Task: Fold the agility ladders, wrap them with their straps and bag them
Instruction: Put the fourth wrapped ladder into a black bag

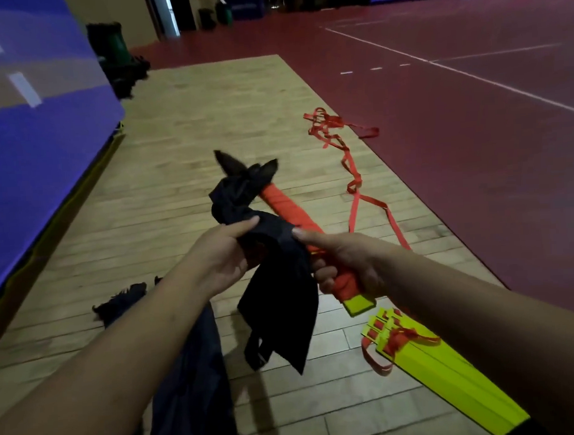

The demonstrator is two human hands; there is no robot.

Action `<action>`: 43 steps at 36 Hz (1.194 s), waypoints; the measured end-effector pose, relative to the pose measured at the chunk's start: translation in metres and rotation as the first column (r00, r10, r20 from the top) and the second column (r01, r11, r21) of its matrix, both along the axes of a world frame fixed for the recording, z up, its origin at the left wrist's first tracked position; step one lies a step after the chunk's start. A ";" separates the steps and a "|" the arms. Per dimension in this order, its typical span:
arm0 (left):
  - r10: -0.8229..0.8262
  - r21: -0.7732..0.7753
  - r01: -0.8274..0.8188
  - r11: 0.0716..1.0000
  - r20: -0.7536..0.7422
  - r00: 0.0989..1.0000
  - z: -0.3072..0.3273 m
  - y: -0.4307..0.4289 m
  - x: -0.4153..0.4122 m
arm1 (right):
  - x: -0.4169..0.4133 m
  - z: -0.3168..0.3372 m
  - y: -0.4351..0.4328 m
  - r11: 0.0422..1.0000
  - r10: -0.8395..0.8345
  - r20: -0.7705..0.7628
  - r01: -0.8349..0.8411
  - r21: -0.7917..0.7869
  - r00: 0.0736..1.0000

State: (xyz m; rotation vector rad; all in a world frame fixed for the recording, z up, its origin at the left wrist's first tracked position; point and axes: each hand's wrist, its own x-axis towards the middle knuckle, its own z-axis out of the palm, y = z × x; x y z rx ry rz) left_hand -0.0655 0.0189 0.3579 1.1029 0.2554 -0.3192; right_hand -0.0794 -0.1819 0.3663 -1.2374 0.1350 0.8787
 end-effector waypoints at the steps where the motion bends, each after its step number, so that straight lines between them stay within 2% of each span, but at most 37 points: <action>1: 0.010 -0.005 -0.010 1.000 0.016 1.000 0.000 0.000 0.002 | -0.002 -0.001 0.005 0.999 0.036 -0.006 -0.036 -0.011 0.999; 5: 0.121 0.029 -0.122 0.992 0.036 0.992 0.004 0.002 0.008 | -0.004 -0.006 0.014 0.985 0.169 0.030 -0.167 -0.050 0.985; 9: 0.223 -0.125 -0.222 0.967 -0.007 0.975 0.013 0.014 0.011 | 0.001 -0.007 0.011 0.985 0.150 0.079 -0.142 -0.100 0.985; 14: 0.315 -0.197 -0.316 0.928 -0.038 0.948 0.016 0.040 0.007 | 0.004 -0.006 0.004 0.988 0.125 0.019 -0.122 -0.097 0.992; 16: 0.347 -0.231 -0.349 0.908 -0.050 0.937 0.018 0.047 0.006 | 0.004 -0.006 0.002 0.979 0.136 0.053 -0.126 -0.160 0.989; 19: 0.387 -0.241 -0.398 0.885 -0.096 0.917 0.023 0.055 0.004 | 0.002 -0.010 -0.003 0.893 0.191 0.194 -0.088 -0.441 0.962; 22: 0.398 -0.213 -0.406 0.889 -0.083 0.914 0.023 0.064 0.003 | 0.004 -0.020 -0.009 0.768 0.276 0.198 -0.092 -0.634 0.941; 25: 0.409 -0.204 -0.414 0.887 -0.069 0.910 0.024 0.070 -0.001 | 0.004 -0.032 -0.008 0.707 0.265 0.160 -0.079 -0.703 0.951; 31: 0.490 -0.275 -0.476 0.835 -0.021 0.871 0.037 0.078 -0.010 | 0.010 -0.055 -0.015 0.655 0.072 0.131 0.052 -0.754 0.989; 33: 0.503 -0.205 -0.493 0.845 -0.009 0.865 0.036 0.082 -0.010 | 0.010 -0.054 -0.017 0.654 0.032 0.164 0.103 -0.749 0.986; 35: 0.496 -0.061 -0.493 0.868 0.042 0.868 0.030 0.085 -0.009 | 0.008 -0.050 -0.015 0.676 -0.017 0.206 0.163 -0.719 0.978; 37: 0.443 0.116 -0.457 0.882 0.132 0.887 0.025 0.081 -0.009 | 0.006 -0.043 -0.010 0.739 -0.085 0.230 0.216 -0.639 0.970; 39: 0.314 0.267 -0.360 0.894 0.199 0.928 0.022 0.068 -0.012 | 0.002 -0.034 -0.003 0.841 -0.157 0.213 0.244 -0.482 0.964; 41: 0.166 0.341 -0.247 0.907 0.251 0.954 0.018 0.051 -0.018 | -0.001 -0.023 0.004 0.939 -0.203 0.146 0.235 -0.253 0.968; 43: 0.007 0.484 -0.157 0.861 0.298 0.955 0.013 0.036 -0.024 | -0.001 -0.012 0.010 0.977 -0.200 0.087 0.206 -0.062 0.976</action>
